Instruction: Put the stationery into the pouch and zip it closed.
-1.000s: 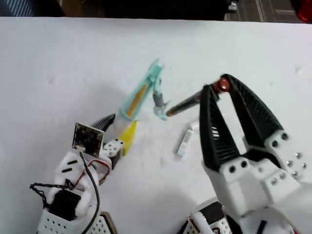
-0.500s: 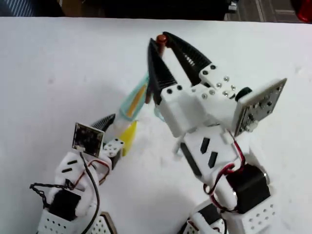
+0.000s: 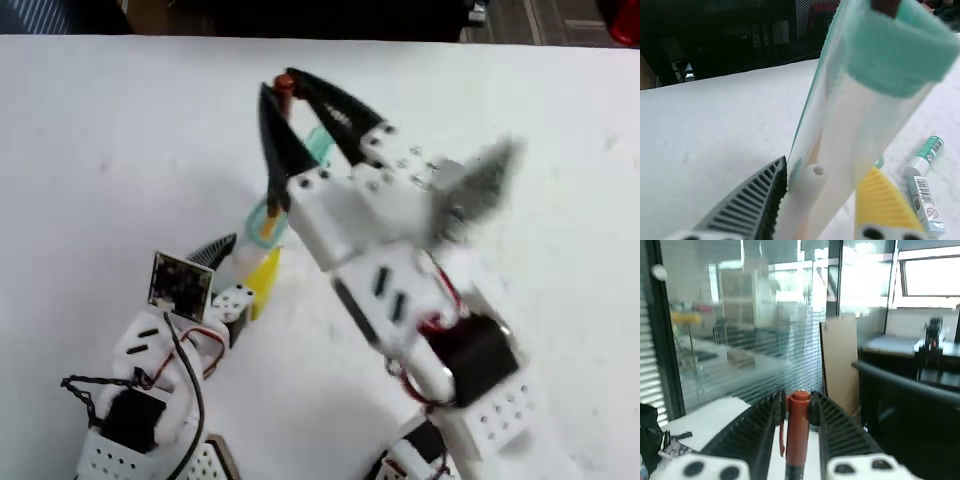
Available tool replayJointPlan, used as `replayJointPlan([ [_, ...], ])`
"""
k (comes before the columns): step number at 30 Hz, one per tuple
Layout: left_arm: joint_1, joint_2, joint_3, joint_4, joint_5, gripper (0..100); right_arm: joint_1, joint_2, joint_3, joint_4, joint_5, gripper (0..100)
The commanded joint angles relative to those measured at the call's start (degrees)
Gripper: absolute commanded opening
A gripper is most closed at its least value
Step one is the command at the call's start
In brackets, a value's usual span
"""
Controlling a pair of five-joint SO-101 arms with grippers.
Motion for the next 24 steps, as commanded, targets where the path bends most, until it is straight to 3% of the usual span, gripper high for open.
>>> replayJointPlan([
  [1,0.4,-0.6,-0.4,-0.1,-0.8,23,0.7,-1.3,1.4,2.1,1.0,1.7],
  [10,0.4,-0.6,-0.4,-0.2,-0.4,23,3.2,-6.5,6.8,12.0,1.1,1.7],
  [24,0.4,-0.6,-0.5,0.2,4.2,23,5.8,-1.8,10.1,12.0,1.1,1.7],
])
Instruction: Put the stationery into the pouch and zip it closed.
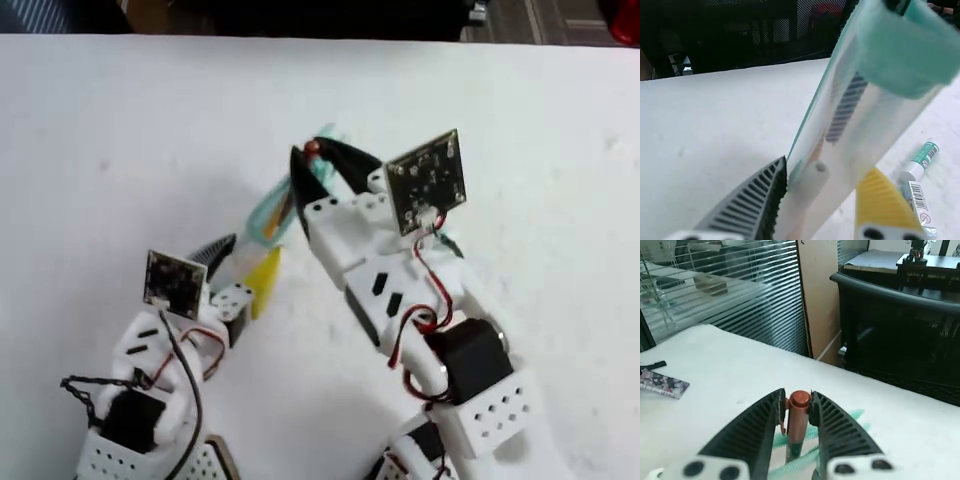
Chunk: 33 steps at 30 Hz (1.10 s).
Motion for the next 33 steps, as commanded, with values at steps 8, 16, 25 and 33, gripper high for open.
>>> replayJointPlan([
  [8,-2.4,-0.6,-0.5,-0.4,0.9,23,0.7,13.2,-7.4,4.9,0.4,1.7],
  [16,-3.7,-0.6,-0.4,-1.8,1.0,23,1.0,24.0,-19.3,14.7,-4.4,4.3],
  [25,-3.7,-0.6,-0.4,-1.7,1.1,23,0.0,25.2,-32.4,23.3,-3.1,24.1],
  [33,-3.7,-0.6,-0.4,-1.7,1.1,23,0.8,20.3,-33.8,26.8,-1.6,15.3],
])
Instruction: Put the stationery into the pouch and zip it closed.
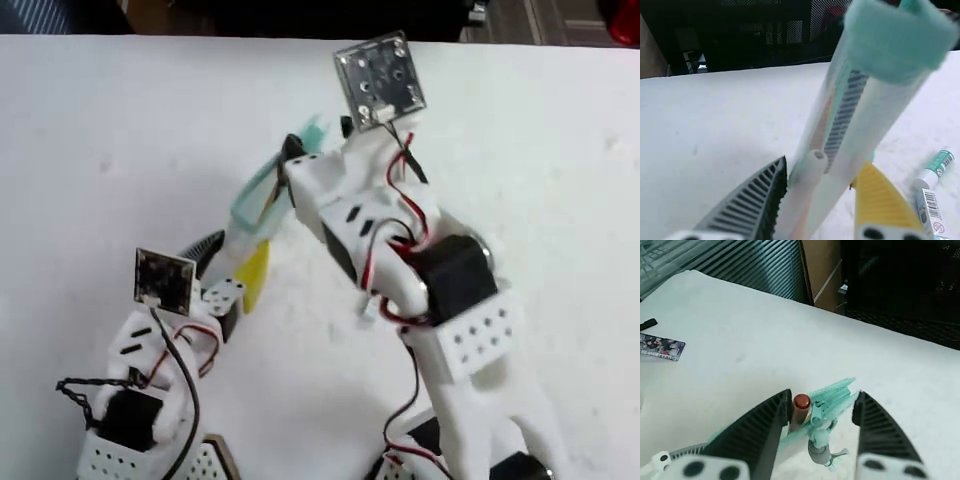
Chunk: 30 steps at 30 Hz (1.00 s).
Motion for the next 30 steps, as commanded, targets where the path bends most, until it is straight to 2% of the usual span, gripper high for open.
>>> replayJointPlan([
  [1,-0.6,-0.6,-0.4,-1.4,0.7,23,0.2,-2.0,-2.2,1.7,0.9,14.4],
  [5,-0.6,-0.6,-0.4,-1.4,0.7,23,-1.0,-2.0,-1.1,2.3,0.9,13.8],
  [12,-0.6,-0.6,-0.4,-1.3,0.7,23,-1.1,-1.9,5.5,-4.8,1.0,13.8],
  [18,-0.6,-0.6,-0.4,-1.3,0.7,23,-3.0,-1.9,6.2,-6.1,1.0,13.8],
  [22,-0.6,-0.6,-0.4,-1.3,0.6,23,-3.8,-0.7,6.2,-6.8,5.5,13.5],
  [26,-0.6,-0.6,-0.4,-1.3,0.6,23,-3.6,3.1,6.1,-6.7,5.6,13.2],
  [28,-0.6,-0.6,-0.4,-1.3,0.6,23,-3.6,4.0,6.0,-6.5,5.6,9.6],
  [30,-0.6,-0.6,-0.4,-1.3,0.6,23,-3.6,3.9,5.9,-6.5,5.6,1.8],
])
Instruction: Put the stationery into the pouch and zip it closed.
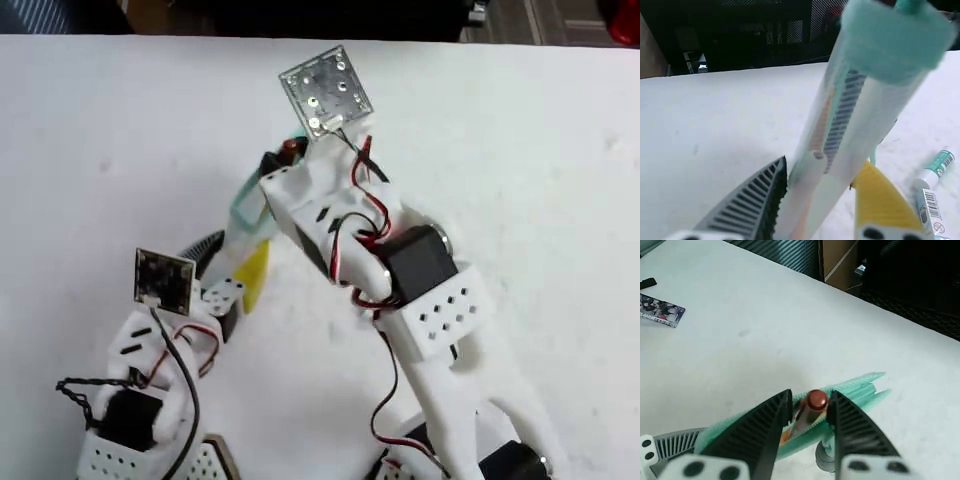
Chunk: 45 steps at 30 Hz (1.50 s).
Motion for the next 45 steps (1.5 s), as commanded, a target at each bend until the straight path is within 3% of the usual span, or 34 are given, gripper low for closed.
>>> replayJointPlan([
  [1,-0.6,-0.6,-0.4,-1.3,0.6,23,-0.3,-0.1,-0.7,-1.0,0.8,1.0],
  [12,-0.6,-0.6,-0.4,-1.4,0.6,23,-0.6,-4.4,-2.2,-0.8,0.4,1.6],
  [16,-0.6,-0.6,-0.4,-1.4,0.6,23,-0.6,-4.0,-8.9,5.4,-3.5,1.6],
  [33,-0.6,-0.6,-0.3,-1.5,0.6,23,-0.3,25.2,-36.1,30.4,-8.5,2.2],
  [39,-0.6,-0.6,-0.3,-1.5,0.6,23,-0.7,25.6,-42.0,33.0,-8.4,23.3],
  [45,-0.6,-0.6,-0.3,-1.5,0.7,23,-0.2,25.3,-49.5,35.2,-8.4,22.9],
])
